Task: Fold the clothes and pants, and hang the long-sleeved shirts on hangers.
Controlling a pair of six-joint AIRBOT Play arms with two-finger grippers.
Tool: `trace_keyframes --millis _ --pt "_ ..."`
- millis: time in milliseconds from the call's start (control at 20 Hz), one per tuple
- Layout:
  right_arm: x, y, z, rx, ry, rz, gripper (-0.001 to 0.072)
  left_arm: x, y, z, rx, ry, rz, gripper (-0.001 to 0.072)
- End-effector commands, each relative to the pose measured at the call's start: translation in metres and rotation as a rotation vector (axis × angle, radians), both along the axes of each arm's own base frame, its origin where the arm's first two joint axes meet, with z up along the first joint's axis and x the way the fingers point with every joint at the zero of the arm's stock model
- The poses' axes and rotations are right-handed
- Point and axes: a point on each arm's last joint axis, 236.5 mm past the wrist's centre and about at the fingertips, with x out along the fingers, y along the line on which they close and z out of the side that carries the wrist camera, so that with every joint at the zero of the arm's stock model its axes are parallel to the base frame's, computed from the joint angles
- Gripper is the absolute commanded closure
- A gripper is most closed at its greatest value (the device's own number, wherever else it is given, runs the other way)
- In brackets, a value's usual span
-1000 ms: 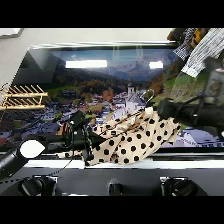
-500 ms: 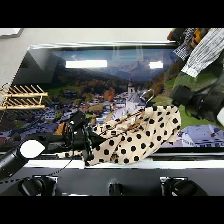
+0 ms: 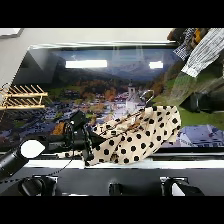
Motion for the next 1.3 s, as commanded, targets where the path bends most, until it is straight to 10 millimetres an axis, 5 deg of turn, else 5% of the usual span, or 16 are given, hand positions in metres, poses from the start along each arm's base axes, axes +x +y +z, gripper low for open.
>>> trace_keyframes --millis 0,150,400,750,950,1150,1250 --pt "0.002 0.017 0.01 -0.115 -0.242 0.551 0.0181 0.0 0.0 0.0 0.0 0.0 -0.001 0.069" --pt "0.024 0.017 0.02 -0.263 -0.441 0.753 0.0166 0.0 0.0 0.0 0.0 0.0 -0.001 0.069" --pt "0.019 0.043 0.005 -0.086 -0.397 0.859 0.0166 0.0 0.0 0.0 0.0 0.0 -0.001 0.069" --pt "0.026 0.081 -0.053 -0.126 -0.242 1.081 0.0168 0.0 0.0 0.0 0.0 0.0 -0.001 0.069" --pt "0.032 0.088 -0.07 -0.075 -0.2 1.095 0.0178 0.0 0.0 0.0 0.0 0.0 -0.001 0.069" --pt "0.027 0.091 -0.072 -0.04 -0.176 1.111 0.0392 0.0 0.0 0.0 0.0 0.0 0.0 0.069" --pt "0.014 0.09 -0.073 -0.014 -0.134 1.139 0.0681 0.0 0.0 0.0 0.0 0.001 -0.001 0.069"
